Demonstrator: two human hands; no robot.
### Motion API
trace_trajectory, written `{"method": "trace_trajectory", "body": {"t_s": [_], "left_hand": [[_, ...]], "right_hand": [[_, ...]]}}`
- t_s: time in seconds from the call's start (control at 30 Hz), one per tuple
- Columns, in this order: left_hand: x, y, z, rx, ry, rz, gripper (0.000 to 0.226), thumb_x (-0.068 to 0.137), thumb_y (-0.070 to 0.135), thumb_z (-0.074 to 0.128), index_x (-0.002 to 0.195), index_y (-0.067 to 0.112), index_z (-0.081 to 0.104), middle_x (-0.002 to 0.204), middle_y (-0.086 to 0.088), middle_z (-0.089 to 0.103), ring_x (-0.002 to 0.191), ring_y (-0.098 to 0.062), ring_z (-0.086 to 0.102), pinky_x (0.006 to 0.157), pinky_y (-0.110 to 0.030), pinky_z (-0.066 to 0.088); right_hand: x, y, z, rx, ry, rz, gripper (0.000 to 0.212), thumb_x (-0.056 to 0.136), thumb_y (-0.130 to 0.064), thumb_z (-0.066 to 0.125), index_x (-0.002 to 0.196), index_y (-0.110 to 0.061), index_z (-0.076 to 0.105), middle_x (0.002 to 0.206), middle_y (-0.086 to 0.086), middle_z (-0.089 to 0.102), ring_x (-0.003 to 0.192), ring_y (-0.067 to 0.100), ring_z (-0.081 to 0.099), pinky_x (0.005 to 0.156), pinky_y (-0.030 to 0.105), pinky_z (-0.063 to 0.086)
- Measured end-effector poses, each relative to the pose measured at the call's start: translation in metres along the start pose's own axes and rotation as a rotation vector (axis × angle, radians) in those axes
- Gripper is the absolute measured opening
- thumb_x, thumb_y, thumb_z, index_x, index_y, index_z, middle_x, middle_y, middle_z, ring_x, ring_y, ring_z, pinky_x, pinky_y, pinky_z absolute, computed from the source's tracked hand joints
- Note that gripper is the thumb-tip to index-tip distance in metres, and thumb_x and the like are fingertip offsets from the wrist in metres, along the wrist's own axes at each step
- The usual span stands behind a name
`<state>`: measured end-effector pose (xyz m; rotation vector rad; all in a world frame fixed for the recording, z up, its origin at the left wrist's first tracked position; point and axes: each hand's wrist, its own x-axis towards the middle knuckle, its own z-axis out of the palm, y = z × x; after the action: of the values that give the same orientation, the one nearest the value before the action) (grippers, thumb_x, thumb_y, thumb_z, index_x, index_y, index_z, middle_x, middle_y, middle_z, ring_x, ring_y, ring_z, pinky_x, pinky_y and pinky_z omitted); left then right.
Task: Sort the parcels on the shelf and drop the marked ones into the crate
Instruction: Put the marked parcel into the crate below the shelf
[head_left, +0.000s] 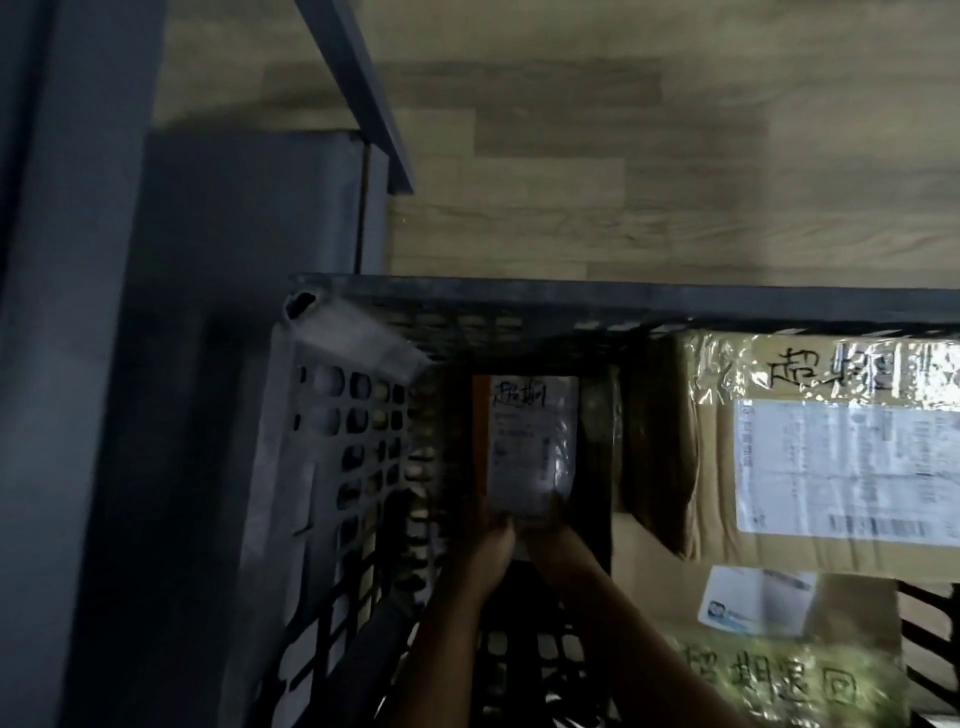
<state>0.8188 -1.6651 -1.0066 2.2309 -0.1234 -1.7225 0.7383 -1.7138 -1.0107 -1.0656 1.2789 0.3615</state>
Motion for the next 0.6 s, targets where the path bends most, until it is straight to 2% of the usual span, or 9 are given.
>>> {"method": "trace_trajectory", "body": {"t_s": [0.03, 0.07, 0.13, 0.17, 0.23, 0.3, 0.4, 0.53, 0.6], "left_hand": [[-0.002, 0.004, 0.000, 0.019, 0.021, 0.000, 0.049, 0.101, 0.025, 0.038, 0.144, 0.003, 0.034, 0.153, -0.010, 0.032, 0.141, -0.025, 0.031, 0.112, -0.024, 0.028], [-0.008, 0.010, -0.001, 0.043, 0.058, -0.007, 0.053, 0.100, 0.028, 0.039, 0.147, 0.003, 0.030, 0.155, -0.013, 0.029, 0.143, -0.025, 0.028, 0.114, -0.027, 0.025], [-0.038, 0.022, 0.000, 0.067, 0.118, -0.032, 0.060, 0.100, 0.035, 0.037, 0.151, 0.007, 0.020, 0.158, -0.014, 0.019, 0.145, -0.026, 0.022, 0.117, -0.031, 0.020], [-0.059, 0.028, 0.001, 0.066, 0.125, -0.012, 0.060, 0.100, 0.036, 0.036, 0.151, 0.009, 0.019, 0.158, -0.013, 0.019, 0.144, -0.026, 0.023, 0.117, -0.033, 0.020], [-0.112, 0.045, -0.003, 0.056, 0.127, 0.046, 0.057, 0.101, 0.036, 0.034, 0.151, 0.013, 0.020, 0.157, -0.010, 0.022, 0.143, -0.023, 0.027, 0.117, -0.033, 0.021], [-0.170, 0.066, -0.013, 0.059, 0.136, 0.086, 0.055, 0.102, 0.034, 0.031, 0.152, 0.016, 0.015, 0.160, -0.006, 0.016, 0.145, -0.019, 0.023, 0.114, -0.027, 0.019], [-0.263, 0.099, -0.041, 0.018, 0.186, 0.133, 0.057, 0.104, 0.034, 0.026, 0.153, 0.015, 0.005, 0.161, -0.003, 0.004, 0.147, -0.016, 0.014, 0.112, -0.021, 0.016], [-0.386, 0.147, -0.090, -0.068, 0.297, 0.240, 0.055, 0.103, 0.030, 0.027, 0.153, 0.013, 0.011, 0.161, -0.004, 0.009, 0.148, -0.020, 0.013, 0.117, -0.030, 0.015], [-0.444, 0.172, -0.115, -0.082, 0.359, 0.251, 0.056, 0.103, 0.033, 0.025, 0.153, 0.013, 0.008, 0.162, -0.003, 0.005, 0.148, -0.020, 0.009, 0.118, -0.032, 0.012]], "right_hand": [[-0.009, -0.006, -0.002, -0.047, -0.071, -0.006, 0.036, 0.098, 0.002, 0.035, 0.134, 0.007, 0.037, 0.121, 0.018, 0.056, 0.107, 0.010, 0.063, 0.092, 0.016, 0.040], [-0.023, -0.006, 0.000, -0.129, -0.068, -0.034, 0.045, 0.098, -0.014, 0.039, 0.140, 0.002, 0.033, 0.136, 0.016, 0.048, 0.127, 0.018, 0.049, 0.102, 0.020, 0.033], [-0.059, -0.008, -0.001, -0.254, -0.036, -0.117, 0.076, 0.081, -0.044, 0.036, 0.146, -0.006, 0.028, 0.151, 0.012, 0.031, 0.143, 0.025, 0.025, 0.111, 0.018, 0.021], [-0.071, 0.002, -0.002, -0.259, -0.033, -0.145, 0.084, 0.071, -0.048, 0.034, 0.145, -0.007, 0.030, 0.152, 0.010, 0.028, 0.145, 0.022, 0.020, 0.111, 0.013, 0.018], [-0.110, -0.001, -0.015, -0.248, -0.028, -0.136, 0.077, 0.070, -0.044, 0.037, 0.140, -0.013, 0.042, 0.151, 0.001, 0.029, 0.140, 0.010, 0.023, 0.106, 0.009, 0.021], [-0.180, -0.043, -0.035, -0.238, 0.053, -0.118, 0.057, 0.078, -0.034, 0.050, 0.134, -0.021, 0.047, 0.147, 0.000, 0.036, 0.136, 0.012, 0.036, 0.100, 0.012, 0.028], [-0.261, -0.101, -0.057, -0.313, 0.134, -0.072, 0.060, 0.092, -0.007, 0.049, 0.146, -0.015, 0.025, 0.150, 0.003, 0.032, 0.138, 0.016, 0.035, 0.102, 0.015, 0.026], [-0.366, -0.200, -0.072, -0.477, 0.223, -0.342, 0.054, 0.096, -0.012, 0.042, 0.147, -0.012, 0.026, 0.154, 0.002, 0.028, 0.139, 0.020, 0.034, 0.107, 0.024, 0.028], [-0.419, -0.251, -0.073, -0.503, 0.240, -0.453, 0.056, 0.096, -0.010, 0.041, 0.149, -0.012, 0.022, 0.158, 0.001, 0.017, 0.143, 0.018, 0.026, 0.110, 0.024, 0.024]]}}
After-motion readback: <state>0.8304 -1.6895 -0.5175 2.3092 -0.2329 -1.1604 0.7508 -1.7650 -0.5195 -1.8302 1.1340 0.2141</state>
